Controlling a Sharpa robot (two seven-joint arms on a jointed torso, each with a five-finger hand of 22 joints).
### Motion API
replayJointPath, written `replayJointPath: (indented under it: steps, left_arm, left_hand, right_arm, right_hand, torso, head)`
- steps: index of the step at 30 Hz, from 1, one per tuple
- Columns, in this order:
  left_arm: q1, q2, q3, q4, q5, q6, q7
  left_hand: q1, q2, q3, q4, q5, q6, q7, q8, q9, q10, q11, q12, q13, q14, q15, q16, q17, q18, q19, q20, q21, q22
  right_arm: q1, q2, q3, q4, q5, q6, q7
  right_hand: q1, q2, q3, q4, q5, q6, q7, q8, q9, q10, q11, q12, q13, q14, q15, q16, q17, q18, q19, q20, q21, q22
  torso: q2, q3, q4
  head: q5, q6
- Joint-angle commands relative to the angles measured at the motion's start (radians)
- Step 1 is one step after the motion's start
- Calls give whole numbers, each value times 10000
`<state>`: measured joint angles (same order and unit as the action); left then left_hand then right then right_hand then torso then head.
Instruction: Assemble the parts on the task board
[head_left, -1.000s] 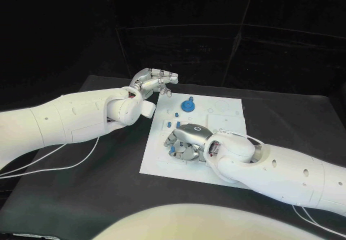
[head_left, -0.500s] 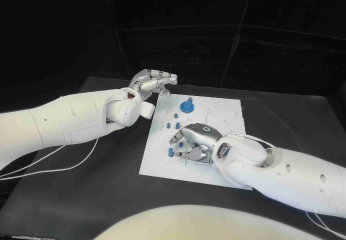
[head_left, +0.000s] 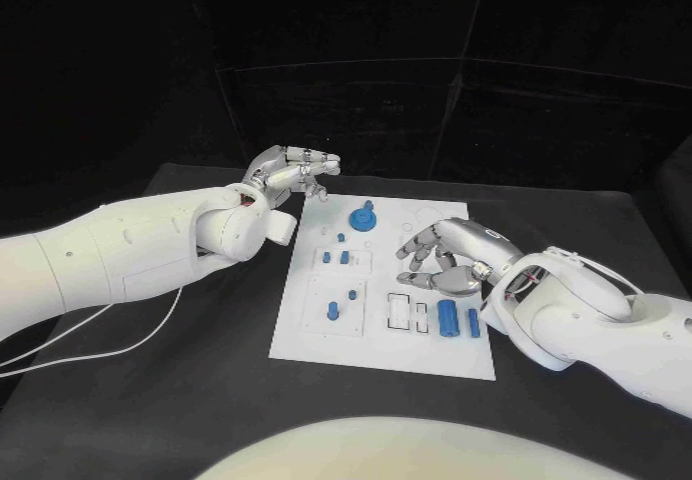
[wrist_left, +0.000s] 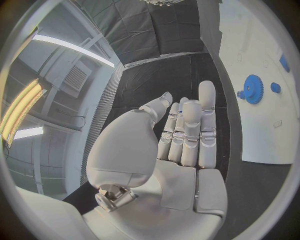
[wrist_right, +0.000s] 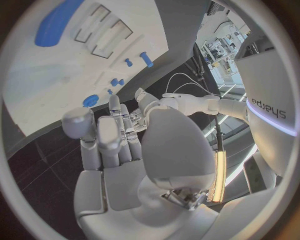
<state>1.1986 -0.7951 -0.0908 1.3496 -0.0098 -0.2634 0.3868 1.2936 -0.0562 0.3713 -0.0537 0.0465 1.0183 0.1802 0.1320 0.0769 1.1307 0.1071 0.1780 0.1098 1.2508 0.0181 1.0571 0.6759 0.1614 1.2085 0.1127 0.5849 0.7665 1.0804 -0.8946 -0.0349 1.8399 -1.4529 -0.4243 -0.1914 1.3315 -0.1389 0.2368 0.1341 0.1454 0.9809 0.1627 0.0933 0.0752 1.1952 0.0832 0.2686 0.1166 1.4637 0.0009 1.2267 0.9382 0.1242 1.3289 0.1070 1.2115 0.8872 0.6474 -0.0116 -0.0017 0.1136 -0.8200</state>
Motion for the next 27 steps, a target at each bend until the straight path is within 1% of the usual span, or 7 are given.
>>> replayJointPath:
  steps: [1, 5, 8, 9, 15, 20, 27]
  left_arm:
    - [16, -35, 8, 61, 28, 62, 42]
    - [16, -72, 7, 124, 28, 54, 45]
    - [16, -101, 7, 179, 28, 51, 44]
    - [16, -109, 7, 193, 28, 50, 44]
    - [16, -146, 6, 244, 28, 50, 46]
    - [16, -150, 6, 258, 28, 58, 49]
    - [15, -159, 4, 266, 28, 66, 47]
  left_hand:
    - [7, 96, -63, -12, 21, -58, -10, 45, -10, -59, -25, 65, 10, -72, 21, -19, -9, 201, 7, 61, -9, -10]
    - [9, 100, -72, -11, 21, -62, -10, 50, -11, -66, -25, 74, 13, -74, 22, -17, -11, 202, 8, 63, -15, -16]
    - [9, 100, -72, -11, 21, -62, -10, 50, -11, -66, -25, 74, 13, -74, 22, -17, -11, 202, 8, 63, -15, -16]
    - [9, 100, -72, -11, 21, -62, -10, 50, -11, -66, -25, 74, 13, -74, 22, -17, -11, 202, 8, 63, -15, -16]
    - [9, 100, -72, -11, 21, -62, -10, 50, -11, -66, -25, 74, 13, -74, 22, -17, -11, 202, 8, 63, -15, -16]
    - [9, 100, -72, -11, 21, -62, -10, 50, -11, -66, -25, 74, 13, -74, 22, -17, -11, 202, 8, 63, -15, -16]
    - [9, 100, -72, -11, 21, -62, -10, 50, -11, -66, -25, 74, 13, -74, 22, -17, -11, 202, 8, 63, -15, -16]
  right_arm:
    - [42, -417, -6, 140, 1066, -190, -1014]
    - [52, -869, -13, 138, 1222, 365, -1826]
    - [41, -1146, -19, 131, 1227, 743, -2394]
    - [22, -1235, -21, 148, 1184, 854, -2577]
    - [-113, -1525, -29, 290, 720, 1356, -3317]
    - [-267, -1519, -32, 369, 345, 1560, -3616]
    - [-542, -1300, -35, 349, 150, 1632, -3667]
  right_hand:
    - [-273, -144, -460, 245, 78, 155, -233, 215, 48, 940, -284, 890, 537, 186, -250, 400, 613, -150, 389, -211, 487, 788]
    - [-791, -139, -1199, 807, 581, 388, -497, 634, 162, 1385, -522, 2312, 1679, 332, -477, 786, 1166, -347, 828, -459, 1120, 1870]
    - [-785, 11, -2146, 1394, 494, 289, -644, 1182, 358, 646, -677, 4765, 4407, 349, -470, 1035, 1480, -406, 882, -538, 1303, 2144]
    - [-897, 151, -2254, 1535, 472, 297, -593, 1269, 393, 640, -611, 5109, 4821, 355, -537, 1066, 1525, -394, 877, -541, 1307, 2147]
    - [-1385, 490, -3212, 1568, 343, 269, -664, 1852, 735, 906, -668, 7360, 7655, 416, -602, 1359, 1971, -419, 923, -558, 1426, 2347]
    - [-1438, 544, -3579, 1569, 315, 206, -693, 2076, 910, 1042, -685, 7957, 8494, 440, -603, 1492, 2191, -421, 927, -575, 1451, 2391]
    - [-1341, 564, -3778, 1562, 388, 160, -710, 2260, 1068, 1198, -710, 8403, 9121, 466, -613, 1611, 2400, -428, 938, -587, 1478, 2443]
  torso:
    - [-19, -20, -84]
    - [-21, -50, -134]
    - [-17, -55, -180]
    - [-14, -54, -196]
    - [-9, -51, -264]
    - [-14, -49, -216]
    - [-3, -58, -211]
  head:
    - [-250, 59]
    - [-498, 116]
    - [-663, 138]
    - [-720, 132]
    - [-898, 175]
    - [-1033, 168]
    - [-1062, 151]
